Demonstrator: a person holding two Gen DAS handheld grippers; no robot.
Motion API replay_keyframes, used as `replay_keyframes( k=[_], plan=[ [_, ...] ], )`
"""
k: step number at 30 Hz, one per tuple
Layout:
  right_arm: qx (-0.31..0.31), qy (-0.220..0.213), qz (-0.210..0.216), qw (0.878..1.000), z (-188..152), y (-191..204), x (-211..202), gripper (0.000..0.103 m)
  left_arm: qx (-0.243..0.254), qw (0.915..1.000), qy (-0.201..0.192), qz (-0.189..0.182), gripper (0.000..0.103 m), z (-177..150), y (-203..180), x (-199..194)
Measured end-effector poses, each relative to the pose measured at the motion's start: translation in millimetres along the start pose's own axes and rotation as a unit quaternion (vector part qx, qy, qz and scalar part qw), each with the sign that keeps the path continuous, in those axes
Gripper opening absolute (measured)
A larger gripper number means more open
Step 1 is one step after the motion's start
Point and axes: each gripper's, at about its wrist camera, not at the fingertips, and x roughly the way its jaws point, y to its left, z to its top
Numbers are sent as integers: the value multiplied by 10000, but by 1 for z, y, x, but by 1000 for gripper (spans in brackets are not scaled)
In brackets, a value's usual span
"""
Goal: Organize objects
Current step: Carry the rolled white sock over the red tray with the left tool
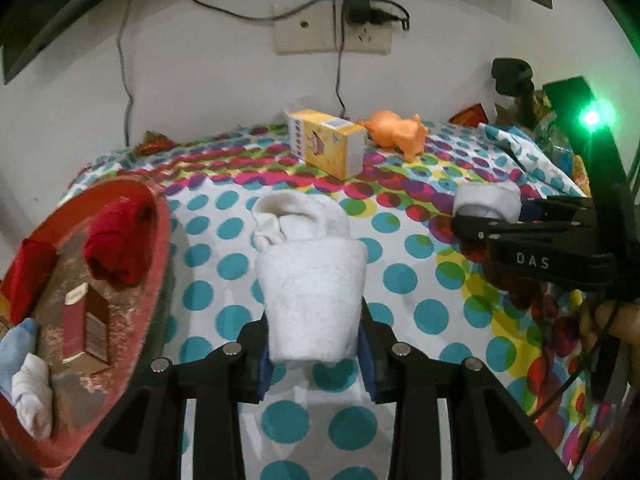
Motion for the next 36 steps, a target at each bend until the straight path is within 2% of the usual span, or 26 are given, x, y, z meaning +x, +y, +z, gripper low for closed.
replay_keyframes(
  k=[4, 6, 9, 12, 22, 26, 31, 36],
  plan=[
    [-3, 1, -6, 10000, 0, 0, 0, 50, 46, 9998, -175, 97, 34, -6, 1, -9],
    [-4, 1, -8, 10000, 0, 0, 0, 50, 90, 9998, -50, 197, 34, -16, 1, -9],
    [-12, 5, -23, 10000, 1, -1, 0, 50, 48, 9991, -391, 153, 34, -19, 4, -21],
    [-18, 5, -34, 10000, 1, -1, 0, 50, 169, 9995, -226, 141, 34, -20, 2, -17],
    [-31, 6, -65, 10000, 1, -2, 1, 50, 80, 9997, -173, -143, 34, -23, 7, -17],
    [-42, 8, -86, 10000, 1, -3, 1, 50, 94, 9998, -150, -12, 34, -23, 17, -21],
    [-39, 8, -86, 10000, 1, -3, 1, 51, -281, 9993, -154, -217, 34, -18, 43, -37],
    [-38, 8, -86, 10000, 1, -3, 0, 51, -230, 9990, -278, -264, 34, -12, 52, -60]
  ],
)
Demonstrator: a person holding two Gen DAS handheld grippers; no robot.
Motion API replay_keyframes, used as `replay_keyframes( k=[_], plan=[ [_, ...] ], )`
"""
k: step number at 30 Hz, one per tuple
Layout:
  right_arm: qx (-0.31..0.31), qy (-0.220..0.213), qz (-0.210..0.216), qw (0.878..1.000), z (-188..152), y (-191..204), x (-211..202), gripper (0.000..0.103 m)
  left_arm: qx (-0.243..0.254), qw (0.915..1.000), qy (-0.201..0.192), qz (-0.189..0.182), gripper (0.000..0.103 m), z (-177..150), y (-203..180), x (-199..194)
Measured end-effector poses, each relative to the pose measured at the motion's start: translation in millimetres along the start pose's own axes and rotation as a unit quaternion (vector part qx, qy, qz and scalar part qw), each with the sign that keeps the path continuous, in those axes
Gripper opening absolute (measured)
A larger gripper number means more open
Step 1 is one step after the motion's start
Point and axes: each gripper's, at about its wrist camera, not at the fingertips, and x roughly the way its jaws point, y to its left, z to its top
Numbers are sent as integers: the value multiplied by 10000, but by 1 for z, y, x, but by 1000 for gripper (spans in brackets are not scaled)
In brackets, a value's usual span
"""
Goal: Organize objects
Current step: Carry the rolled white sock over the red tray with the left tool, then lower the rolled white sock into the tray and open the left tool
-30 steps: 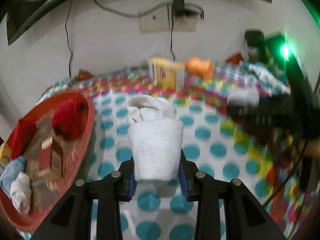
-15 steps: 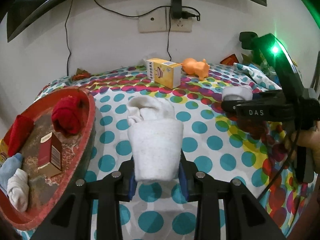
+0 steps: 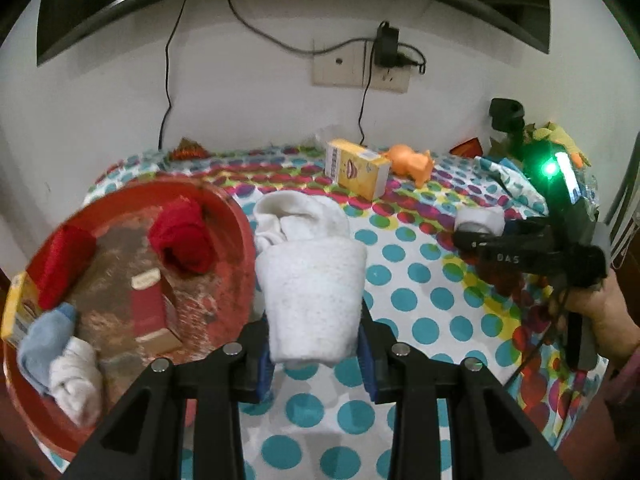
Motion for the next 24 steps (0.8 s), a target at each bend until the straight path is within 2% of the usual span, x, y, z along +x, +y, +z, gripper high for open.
replay_keyframes(
  k=[6, 9, 16, 24],
  plan=[
    [0, 0, -3, 10000, 0, 0, 0, 51, 154, 9997, -136, 120, 34, 7, 12, -20],
    [0, 0, -5, 10000, 0, 0, 0, 51, 245, 9989, -117, 389, 34, 7, 25, -22],
    [1, 0, -6, 10000, 0, 0, 0, 51, 36, 9955, 35, 943, 34, 7, 71, -21],
    [3, 4, -8, 10000, 0, -2, 1, 52, -322, 9895, 300, 1378, 34, 6, 126, -12]
  ],
)
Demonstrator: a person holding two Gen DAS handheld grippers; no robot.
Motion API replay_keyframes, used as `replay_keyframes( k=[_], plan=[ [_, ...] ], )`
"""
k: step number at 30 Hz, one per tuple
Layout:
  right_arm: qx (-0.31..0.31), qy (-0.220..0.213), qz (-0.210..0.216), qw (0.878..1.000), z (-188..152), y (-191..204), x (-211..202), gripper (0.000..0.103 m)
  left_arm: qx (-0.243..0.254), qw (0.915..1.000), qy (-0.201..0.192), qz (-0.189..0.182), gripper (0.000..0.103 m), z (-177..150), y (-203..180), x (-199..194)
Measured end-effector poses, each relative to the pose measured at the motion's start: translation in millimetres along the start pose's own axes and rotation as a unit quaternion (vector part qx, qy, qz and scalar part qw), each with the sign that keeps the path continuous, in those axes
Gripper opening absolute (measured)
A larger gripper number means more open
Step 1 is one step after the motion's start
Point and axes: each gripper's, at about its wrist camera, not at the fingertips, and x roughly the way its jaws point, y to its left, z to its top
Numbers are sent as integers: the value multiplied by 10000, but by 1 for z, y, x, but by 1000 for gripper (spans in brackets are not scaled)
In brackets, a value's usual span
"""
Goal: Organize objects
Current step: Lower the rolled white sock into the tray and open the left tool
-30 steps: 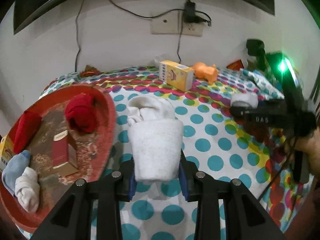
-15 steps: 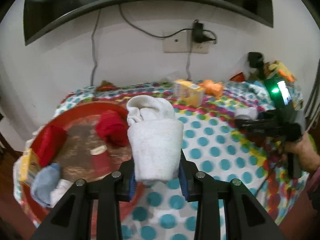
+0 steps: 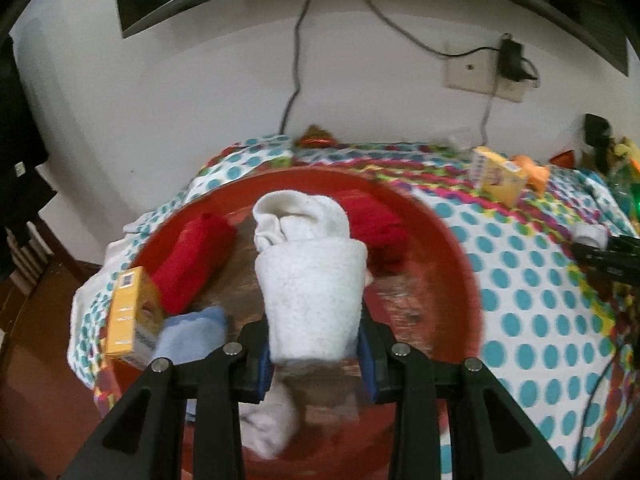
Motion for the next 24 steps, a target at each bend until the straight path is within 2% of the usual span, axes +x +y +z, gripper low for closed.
replay_keyframes(
  k=[5, 15, 19, 24],
  plan=[
    [-1, 0, -5, 10000, 0, 1, 0, 52, -92, 9999, 6, 68, 34, 6, 24, 4],
    [2, 1, -8, 10000, 0, 0, -1, 52, -344, 9984, 35, 442, 34, 33, 73, 11],
    [4, 1, -11, 10000, 0, 0, -1, 52, -417, 9971, 163, 621, 34, 44, 93, 16],
    [7, 1, -10, 10000, 0, -1, -1, 53, -729, 9957, 223, 525, 34, 46, 112, 21]
  ],
)
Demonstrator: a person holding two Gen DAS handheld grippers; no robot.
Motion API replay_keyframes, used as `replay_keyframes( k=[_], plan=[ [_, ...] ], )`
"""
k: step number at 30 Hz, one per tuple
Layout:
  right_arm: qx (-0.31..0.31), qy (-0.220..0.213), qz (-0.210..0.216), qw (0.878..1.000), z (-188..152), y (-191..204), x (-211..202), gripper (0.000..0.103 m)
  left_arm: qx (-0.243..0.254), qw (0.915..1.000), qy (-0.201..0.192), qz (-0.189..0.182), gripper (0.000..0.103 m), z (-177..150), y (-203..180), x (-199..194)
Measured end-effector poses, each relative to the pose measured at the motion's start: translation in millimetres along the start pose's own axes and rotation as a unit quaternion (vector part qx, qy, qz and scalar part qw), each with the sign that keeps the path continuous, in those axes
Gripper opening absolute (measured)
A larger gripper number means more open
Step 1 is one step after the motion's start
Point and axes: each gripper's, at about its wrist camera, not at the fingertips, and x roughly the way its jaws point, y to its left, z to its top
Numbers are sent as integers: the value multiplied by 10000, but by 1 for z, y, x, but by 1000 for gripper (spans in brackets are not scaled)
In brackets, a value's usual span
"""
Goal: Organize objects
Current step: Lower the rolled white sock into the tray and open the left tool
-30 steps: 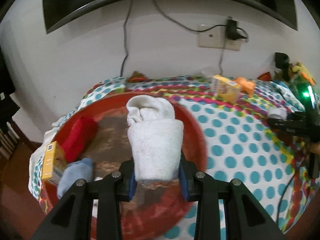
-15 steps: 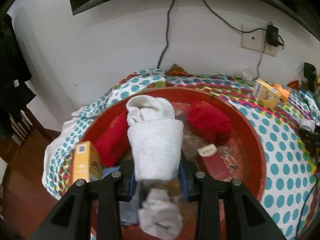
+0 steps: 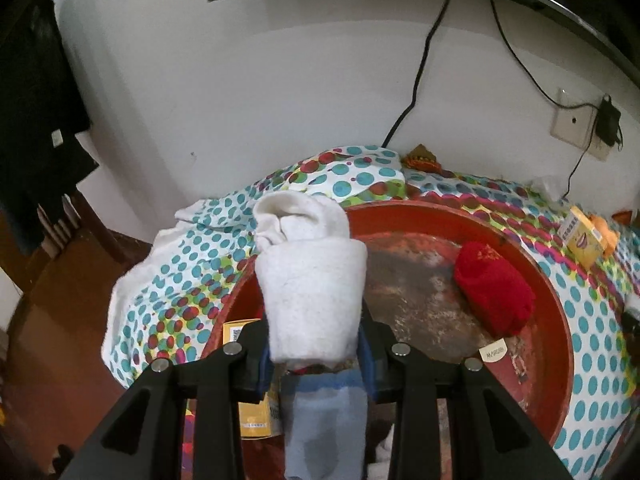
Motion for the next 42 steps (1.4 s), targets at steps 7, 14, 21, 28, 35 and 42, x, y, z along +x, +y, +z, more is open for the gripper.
replay_keyframes(
  k=[7, 14, 21, 28, 35, 42],
  plan=[
    [0, 0, -3, 10000, 0, 0, 0, 53, 368, 9987, 73, -354, 34, -11, -23, 5],
    [-2, 0, -1, 10000, 0, -1, 0, 54, 768, 9949, 443, -477, 34, -25, -53, 26],
    [-1, 0, -4, 10000, 1, 0, 1, 55, 779, 9937, 669, -442, 34, -35, -59, 43],
    [50, 13, -60, 10000, -1, -5, 1, 59, 800, 9926, 793, -457, 41, -43, -57, 51],
    [50, 14, -62, 10000, -1, -5, 2, 60, 770, 9924, 660, -701, 52, -48, -53, 42],
    [50, 18, -84, 10000, -1, -7, 2, 62, 1009, 9927, 139, -645, 56, -62, -54, 3]
  ],
)
